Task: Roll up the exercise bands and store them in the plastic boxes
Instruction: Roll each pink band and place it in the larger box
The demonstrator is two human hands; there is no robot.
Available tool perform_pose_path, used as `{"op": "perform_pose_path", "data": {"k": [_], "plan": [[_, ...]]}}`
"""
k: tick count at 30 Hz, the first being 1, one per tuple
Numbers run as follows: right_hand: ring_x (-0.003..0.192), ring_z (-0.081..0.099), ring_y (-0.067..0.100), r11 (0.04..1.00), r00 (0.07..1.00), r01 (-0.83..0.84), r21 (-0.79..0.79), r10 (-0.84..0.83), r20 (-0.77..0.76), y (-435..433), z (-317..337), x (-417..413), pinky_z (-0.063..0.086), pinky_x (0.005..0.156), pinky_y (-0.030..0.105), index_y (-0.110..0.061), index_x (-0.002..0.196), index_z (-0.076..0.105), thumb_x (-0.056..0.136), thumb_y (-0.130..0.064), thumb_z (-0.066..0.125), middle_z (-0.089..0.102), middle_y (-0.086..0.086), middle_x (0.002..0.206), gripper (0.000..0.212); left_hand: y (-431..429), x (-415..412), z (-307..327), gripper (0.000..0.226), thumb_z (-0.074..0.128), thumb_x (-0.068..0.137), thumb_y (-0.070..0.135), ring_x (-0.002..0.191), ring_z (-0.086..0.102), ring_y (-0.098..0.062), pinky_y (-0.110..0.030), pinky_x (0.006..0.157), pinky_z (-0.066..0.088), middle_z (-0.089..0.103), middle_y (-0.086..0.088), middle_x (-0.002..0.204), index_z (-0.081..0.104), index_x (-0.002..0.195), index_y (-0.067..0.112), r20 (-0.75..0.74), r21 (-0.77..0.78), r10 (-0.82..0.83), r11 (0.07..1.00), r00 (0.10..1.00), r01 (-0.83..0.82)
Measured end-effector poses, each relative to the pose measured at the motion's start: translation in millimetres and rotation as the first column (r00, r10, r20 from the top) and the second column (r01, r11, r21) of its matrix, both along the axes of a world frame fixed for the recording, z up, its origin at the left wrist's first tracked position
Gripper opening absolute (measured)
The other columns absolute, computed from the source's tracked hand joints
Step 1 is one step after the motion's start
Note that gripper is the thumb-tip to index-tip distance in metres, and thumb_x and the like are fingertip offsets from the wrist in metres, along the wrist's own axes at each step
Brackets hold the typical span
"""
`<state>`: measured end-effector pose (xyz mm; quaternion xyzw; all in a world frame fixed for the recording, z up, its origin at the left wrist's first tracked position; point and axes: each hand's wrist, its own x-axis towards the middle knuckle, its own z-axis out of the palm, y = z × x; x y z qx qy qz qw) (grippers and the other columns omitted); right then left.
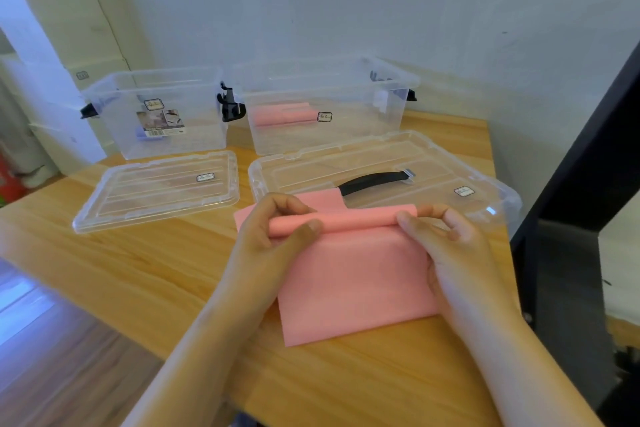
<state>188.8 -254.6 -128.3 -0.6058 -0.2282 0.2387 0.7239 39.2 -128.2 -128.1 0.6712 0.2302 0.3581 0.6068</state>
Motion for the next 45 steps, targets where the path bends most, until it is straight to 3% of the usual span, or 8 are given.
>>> {"op": "perform_pose_path", "data": {"k": [2,7,16,27,35,38,42,45], "plan": [[0.077,0.064,0.015,0.999,0.994,-0.046,0.006,0.046,-0.099,2,1,-2,0.048,0.083,0.040,-0.018,0.096,0.060,0.060,-0.032,0.077,0.069,-0.001,0.077,0.042,3,-1,1,0.014,0.074,0.073,0.028,0.089,0.060,-0.011,-0.037,0.083,0.045,0.067,0.006,0.097,0.061,0.079,0.031,0.013,0.003,-0.039,0.999,0.999,0.039],[0.072,0.060,0.014,0.979,0.980,-0.195,-0.062,0.193,-0.039,-3,8,0,0.044,0.065,0.026,-0.014,0.090,0.067,0.061,-0.028,0.075,0.065,0.003,0.078,0.033,6,-4,2,0.023,0.078,0.063,0.029,0.097,0.060,-0.014,-0.044,0.090,0.045,0.069,0.004,0.099,0.063,0.080,0.033,0.007,0.047,-0.091,0.995,0.996,0.091],[0.069,0.061,0.006,0.954,0.954,-0.298,0.025,0.296,0.049,-3,11,7,0.047,0.060,0.014,-0.016,0.082,0.062,0.061,-0.009,0.073,0.067,-0.008,0.073,0.025,1,-10,8,0.009,0.060,0.090,0.024,0.048,0.049,-0.002,-0.013,0.041,0.036,0.057,0.009,0.064,0.061,0.092,0.016,-0.060,-0.195,-0.104,0.977,0.993,0.091],[0.072,0.065,0.006,0.947,0.945,-0.306,-0.101,0.314,0.085,-1,18,9,0.048,0.058,0.012,-0.013,0.097,0.065,0.069,-0.015,0.071,0.073,-0.002,0.080,0.028,10,-16,1,0.029,0.070,0.077,-0.011,0.088,0.068,-0.009,-0.017,0.075,0.051,0.076,-0.004,0.096,0.061,0.091,0.012,0.036,0.019,-0.003,1.000,0.999,0.002],[0.063,0.060,-0.001,0.976,0.971,-0.216,-0.002,0.215,0.104,-1,17,10,0.041,0.049,0.008,-0.015,0.095,0.065,0.073,-0.011,0.067,0.070,-0.006,0.074,0.023,0,-11,7,0.018,0.061,0.087,0.023,0.039,0.044,-0.004,-0.014,0.034,0.033,0.052,0.005,0.055,0.062,0.097,0.009,0.033,-0.287,-0.039,0.957,0.999,0.046],[0.067,0.061,0.003,0.970,0.968,-0.243,0.009,0.242,0.064,-2,16,12,0.044,0.054,0.011,-0.016,0.097,0.065,0.069,-0.014,0.068,0.070,-0.004,0.077,0.028,1,-10,7,0.007,0.063,0.087,0.004,0.041,0.048,-0.003,-0.013,0.038,0.036,0.059,0.006,0.053,0.061,0.094,0.006,0.050,-0.206,-0.001,0.978,0.999,0.012],[0.068,0.061,0.000,0.961,0.958,-0.267,-0.073,0.273,0.085,-2,13,12,0.042,0.057,0.009,-0.016,0.099,0.066,0.071,-0.020,0.069,0.069,-0.007,0.072,0.029,5,-12,4,0.018,0.069,0.080,-0.004,0.081,0.069,-0.008,-0.016,0.068,0.053,0.076,-0.002,0.095,0.062,0.093,0.007,0.040,-0.045,0.026,0.999,0.999,-0.024],[0.060,0.057,-0.004,0.968,0.962,-0.244,-0.066,0.250,0.108,-1,11,11,0.039,0.052,0.006,-0.015,0.092,0.067,0.072,-0.017,0.069,0.066,-0.011,0.066,0.020,3,-11,5,0.021,0.068,0.081,-0.003,0.072,0.067,-0.006,-0.015,0.063,0.052,0.075,0.001,0.085,0.062,0.098,0.007,0.046,-0.052,0.040,0.998,0.998,-0.038]]}}
